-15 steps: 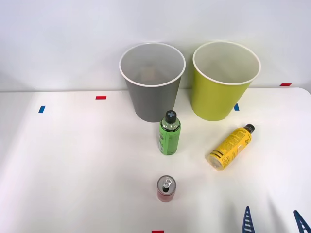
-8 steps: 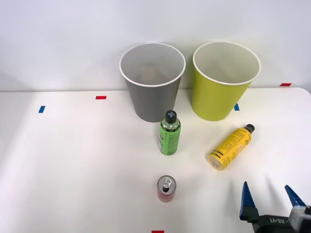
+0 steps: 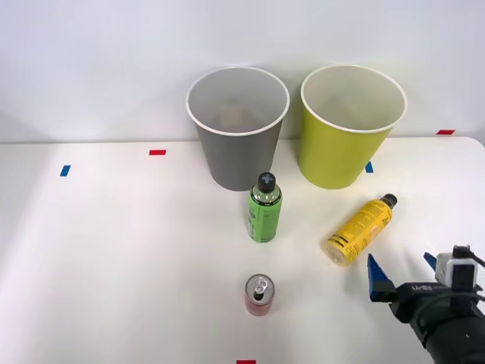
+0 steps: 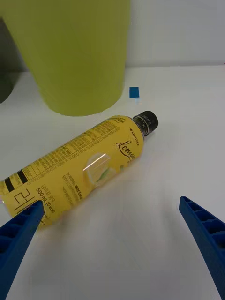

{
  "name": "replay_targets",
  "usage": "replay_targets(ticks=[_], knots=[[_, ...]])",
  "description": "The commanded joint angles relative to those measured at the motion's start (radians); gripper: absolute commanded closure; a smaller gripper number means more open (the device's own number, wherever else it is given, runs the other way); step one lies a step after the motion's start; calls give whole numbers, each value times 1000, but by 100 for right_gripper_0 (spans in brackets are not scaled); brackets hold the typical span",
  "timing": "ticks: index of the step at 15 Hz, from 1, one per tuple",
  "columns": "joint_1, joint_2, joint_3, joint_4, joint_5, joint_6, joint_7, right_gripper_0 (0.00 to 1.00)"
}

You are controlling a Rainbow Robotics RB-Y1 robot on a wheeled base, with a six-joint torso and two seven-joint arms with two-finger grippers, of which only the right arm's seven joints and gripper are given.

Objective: Put cans in the gray bin, plastic bottles in the light green bin

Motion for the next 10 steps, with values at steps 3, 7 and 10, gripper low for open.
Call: replay_targets(ticks=[3,7,10], knots=[[-205,87,-65,-276,386,693,-377,0],[-372,84,-50,-288,479,977,-616,0],[-449,30,-39,-273,483,1069,-765,0]])
